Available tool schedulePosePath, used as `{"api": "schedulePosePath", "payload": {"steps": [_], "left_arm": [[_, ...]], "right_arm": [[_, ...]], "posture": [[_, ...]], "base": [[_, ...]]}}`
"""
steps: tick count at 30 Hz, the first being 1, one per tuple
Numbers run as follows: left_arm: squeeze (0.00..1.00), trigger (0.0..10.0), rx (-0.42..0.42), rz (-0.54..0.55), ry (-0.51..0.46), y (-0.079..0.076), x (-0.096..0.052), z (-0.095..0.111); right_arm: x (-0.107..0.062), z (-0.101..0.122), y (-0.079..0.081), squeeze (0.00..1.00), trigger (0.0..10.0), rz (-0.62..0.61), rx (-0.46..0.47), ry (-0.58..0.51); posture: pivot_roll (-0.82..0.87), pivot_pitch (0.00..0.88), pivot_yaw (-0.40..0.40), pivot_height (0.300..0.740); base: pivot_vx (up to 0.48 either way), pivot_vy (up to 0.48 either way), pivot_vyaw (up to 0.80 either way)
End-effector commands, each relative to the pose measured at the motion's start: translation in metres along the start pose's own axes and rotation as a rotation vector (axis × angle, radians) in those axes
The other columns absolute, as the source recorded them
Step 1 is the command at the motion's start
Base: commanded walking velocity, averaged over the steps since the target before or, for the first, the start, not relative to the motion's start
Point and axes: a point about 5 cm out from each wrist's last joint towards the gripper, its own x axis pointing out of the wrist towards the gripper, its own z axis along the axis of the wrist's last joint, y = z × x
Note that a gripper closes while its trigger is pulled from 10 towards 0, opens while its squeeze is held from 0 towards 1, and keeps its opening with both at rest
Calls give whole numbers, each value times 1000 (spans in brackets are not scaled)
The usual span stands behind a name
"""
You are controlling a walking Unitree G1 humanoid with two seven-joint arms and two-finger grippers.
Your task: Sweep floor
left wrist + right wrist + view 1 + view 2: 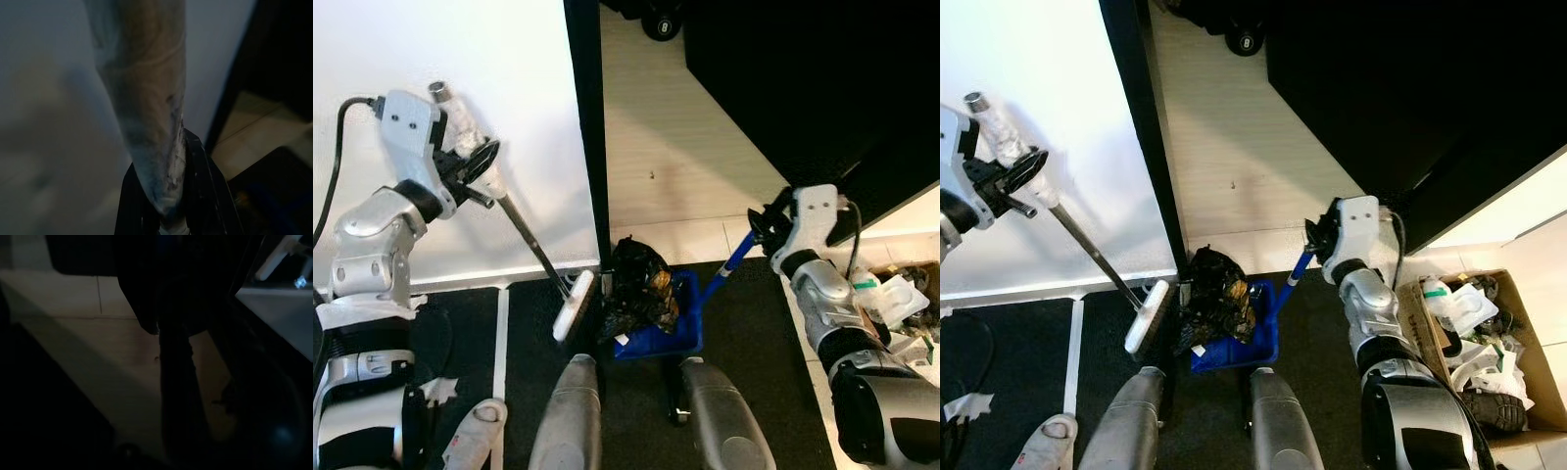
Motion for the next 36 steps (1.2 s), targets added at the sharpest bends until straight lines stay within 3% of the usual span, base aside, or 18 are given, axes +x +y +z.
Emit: {"api": "schedulePosePath", "payload": {"steps": [1,6,10,13,18,25,29,36], "left_arm": [[0,10000,101,117,39,21,-15,-3],[0,10000,93,179,57,24,-22,-14],[0,10000,103,236,87,24,-31,-30],[0,10000,98,247,92,24,-33,-34],[0,10000,78,232,82,17,-31,-40],[0,10000,-12,185,91,-10,-26,-62],[0,10000,-21,173,82,-18,-23,-63],[0,10000,-36,177,34,-18,-20,-59]], "right_arm": [[-12,-8,-13,0,10000,-37,88,-16],[-24,-11,-25,0,10000,-43,122,-50],[-49,-17,-44,0,10000,-49,112,-82],[-59,-19,-50,0,10000,-43,85,-88],[-69,-21,-53,0,10000,-19,56,-105],[-79,-21,-46,0,10000,36,10,-167],[-85,-26,-47,0,10000,-3,66,-179],[-87,-23,-53,0,10000,-70,161,-258]], "posture": [[77,101,-6,740],[79,98,-1,740],[71,101,16,740],[71,102,19,740],[72,102,22,740],[59,106,29,740],[62,103,33,740],[64,99,43,740]], "base": [[0,0,0],[0,0,0],[0,0,0],[0,0,0],[0,0,0],[0,0,0],[0,0,0],[0,0,0]]}}
